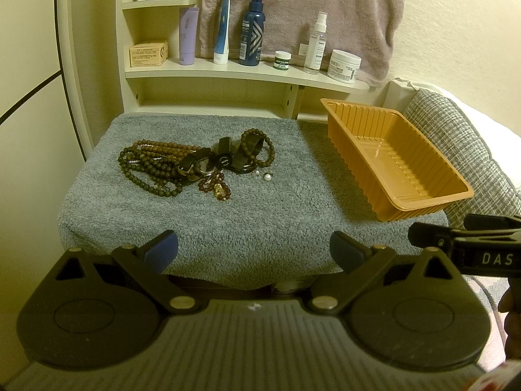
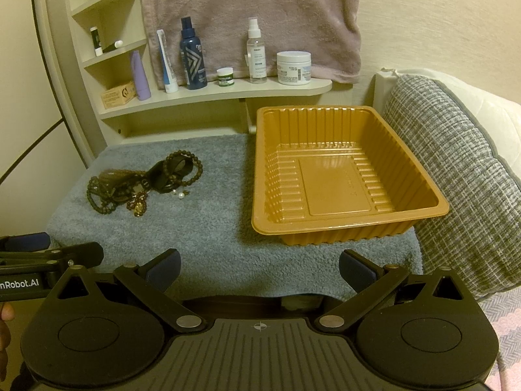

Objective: Organize jewelry

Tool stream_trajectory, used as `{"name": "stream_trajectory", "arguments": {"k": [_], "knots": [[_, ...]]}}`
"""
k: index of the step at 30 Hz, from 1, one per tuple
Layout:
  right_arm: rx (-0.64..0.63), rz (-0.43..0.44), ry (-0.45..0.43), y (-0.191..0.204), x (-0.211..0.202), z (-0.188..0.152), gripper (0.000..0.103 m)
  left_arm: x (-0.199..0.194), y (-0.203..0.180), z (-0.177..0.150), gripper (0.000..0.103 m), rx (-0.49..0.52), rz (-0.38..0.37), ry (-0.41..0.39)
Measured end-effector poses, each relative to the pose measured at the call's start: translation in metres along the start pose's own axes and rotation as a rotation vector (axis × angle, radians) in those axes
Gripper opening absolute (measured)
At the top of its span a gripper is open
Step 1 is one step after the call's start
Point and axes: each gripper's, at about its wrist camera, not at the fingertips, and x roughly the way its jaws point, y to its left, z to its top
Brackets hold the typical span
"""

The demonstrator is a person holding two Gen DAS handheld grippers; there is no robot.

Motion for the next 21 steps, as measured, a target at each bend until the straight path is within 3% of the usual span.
{"name": "stream_trajectory", "arguments": {"k": [16,21], "knots": [[0.005,0.003,-0.003,-0.001,0.000,0.001,0.103,0.000,0.001,0.000,0.099,-0.002,-0.002,0.000],[0.050,0.002,-0.045,-0.013,-0.008,0.001,0.103,-0.001,0.002,0.002,0.099,-0.027,-0.015,-0.007]]}}
